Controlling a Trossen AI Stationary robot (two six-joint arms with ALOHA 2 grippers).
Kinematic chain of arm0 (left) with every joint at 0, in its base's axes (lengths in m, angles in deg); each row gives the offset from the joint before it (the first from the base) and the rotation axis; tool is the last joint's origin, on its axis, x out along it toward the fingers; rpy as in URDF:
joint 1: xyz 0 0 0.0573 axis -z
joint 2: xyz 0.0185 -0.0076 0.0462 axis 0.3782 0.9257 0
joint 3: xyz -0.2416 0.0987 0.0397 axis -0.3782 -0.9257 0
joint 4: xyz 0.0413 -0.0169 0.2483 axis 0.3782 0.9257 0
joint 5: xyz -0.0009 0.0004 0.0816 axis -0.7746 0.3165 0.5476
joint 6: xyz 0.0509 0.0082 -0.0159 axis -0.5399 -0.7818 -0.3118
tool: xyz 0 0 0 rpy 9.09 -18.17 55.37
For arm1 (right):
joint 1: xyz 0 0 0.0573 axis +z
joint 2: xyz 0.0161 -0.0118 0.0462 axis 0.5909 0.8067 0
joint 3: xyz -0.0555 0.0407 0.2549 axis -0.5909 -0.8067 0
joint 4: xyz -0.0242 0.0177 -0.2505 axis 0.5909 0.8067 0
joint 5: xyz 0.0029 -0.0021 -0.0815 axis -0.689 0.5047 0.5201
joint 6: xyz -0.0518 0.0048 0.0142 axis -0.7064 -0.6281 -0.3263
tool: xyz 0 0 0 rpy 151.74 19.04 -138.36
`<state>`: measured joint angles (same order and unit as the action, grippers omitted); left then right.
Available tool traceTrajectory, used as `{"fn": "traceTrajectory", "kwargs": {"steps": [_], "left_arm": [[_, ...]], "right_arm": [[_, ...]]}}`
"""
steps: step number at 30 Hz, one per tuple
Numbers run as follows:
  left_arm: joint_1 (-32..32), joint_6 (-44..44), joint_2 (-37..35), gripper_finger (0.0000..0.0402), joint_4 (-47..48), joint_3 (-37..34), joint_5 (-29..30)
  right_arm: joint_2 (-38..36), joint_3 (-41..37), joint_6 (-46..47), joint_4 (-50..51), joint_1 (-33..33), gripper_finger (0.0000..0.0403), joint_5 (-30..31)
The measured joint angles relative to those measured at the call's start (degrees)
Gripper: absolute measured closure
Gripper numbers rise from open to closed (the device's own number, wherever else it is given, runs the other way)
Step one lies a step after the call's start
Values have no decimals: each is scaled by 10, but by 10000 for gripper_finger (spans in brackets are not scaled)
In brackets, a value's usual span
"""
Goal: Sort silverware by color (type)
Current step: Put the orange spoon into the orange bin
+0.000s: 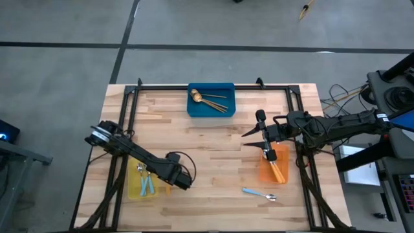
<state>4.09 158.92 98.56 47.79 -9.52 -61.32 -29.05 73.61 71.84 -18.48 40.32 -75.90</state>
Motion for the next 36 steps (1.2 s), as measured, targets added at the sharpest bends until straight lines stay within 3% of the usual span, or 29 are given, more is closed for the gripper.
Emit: {"fn": "traceTrajectory", "kwargs": {"steps": [13,32,36], "left_arm": [[0,-24,2,252,-45,0,2],[0,-45,2,386,-73,1,4],[0,-45,2,390,-74,1,11]], "right_arm": [[0,0,-2,0,0,266,0],[0,-1,-5,2,0,266,0],[0,-1,-5,2,0,266,0]]}}
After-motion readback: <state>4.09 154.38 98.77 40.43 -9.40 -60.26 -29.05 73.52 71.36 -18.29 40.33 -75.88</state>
